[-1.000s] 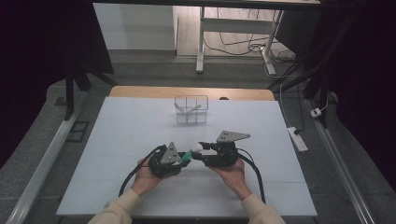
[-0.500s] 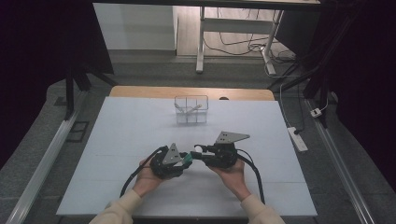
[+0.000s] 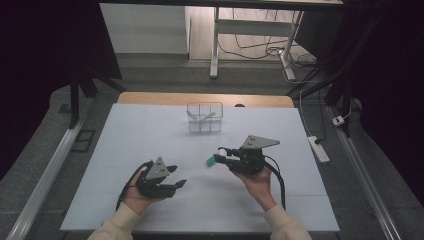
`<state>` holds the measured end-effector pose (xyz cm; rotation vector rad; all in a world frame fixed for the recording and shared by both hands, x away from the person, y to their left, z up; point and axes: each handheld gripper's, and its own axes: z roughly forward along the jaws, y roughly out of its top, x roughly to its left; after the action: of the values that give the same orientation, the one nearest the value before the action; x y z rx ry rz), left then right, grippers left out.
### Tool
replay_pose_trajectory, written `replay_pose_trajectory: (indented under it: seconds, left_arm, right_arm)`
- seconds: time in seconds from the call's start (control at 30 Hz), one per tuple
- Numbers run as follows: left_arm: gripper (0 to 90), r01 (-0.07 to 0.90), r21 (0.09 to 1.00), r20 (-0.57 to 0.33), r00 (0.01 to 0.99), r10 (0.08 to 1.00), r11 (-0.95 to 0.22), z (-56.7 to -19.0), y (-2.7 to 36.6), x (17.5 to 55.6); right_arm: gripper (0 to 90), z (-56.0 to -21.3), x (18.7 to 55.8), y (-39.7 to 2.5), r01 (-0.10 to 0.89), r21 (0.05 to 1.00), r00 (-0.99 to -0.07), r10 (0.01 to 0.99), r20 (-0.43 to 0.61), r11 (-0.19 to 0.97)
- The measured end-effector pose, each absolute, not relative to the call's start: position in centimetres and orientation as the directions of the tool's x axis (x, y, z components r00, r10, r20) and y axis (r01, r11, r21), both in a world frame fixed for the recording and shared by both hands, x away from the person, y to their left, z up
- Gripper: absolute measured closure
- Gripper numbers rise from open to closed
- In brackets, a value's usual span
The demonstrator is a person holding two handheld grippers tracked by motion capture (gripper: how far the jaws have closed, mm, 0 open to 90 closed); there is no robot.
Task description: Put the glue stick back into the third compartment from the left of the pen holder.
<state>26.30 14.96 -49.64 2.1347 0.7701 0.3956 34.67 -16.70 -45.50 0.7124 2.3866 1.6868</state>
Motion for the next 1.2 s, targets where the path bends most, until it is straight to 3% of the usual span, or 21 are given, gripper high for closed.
replay_pose_trajectory:
  seconds: [0.6,1.2]
  left_arm:
    - [38.4,0.47,0.788,-0.032,0.676,0.736,-0.398,-50.6,20.8,24.1]
    - [37.2,0.484,0.79,-0.051,0.664,0.746,-0.377,-51.0,22.0,24.3]
  right_arm:
    - [64.1,-41.5,37.6,-18.5,0.268,0.947,-0.831,0.54,0.133,0.179]
    - [64.1,-38.7,43.7,-17.7,0.286,0.948,-0.739,0.662,0.124,0.141]
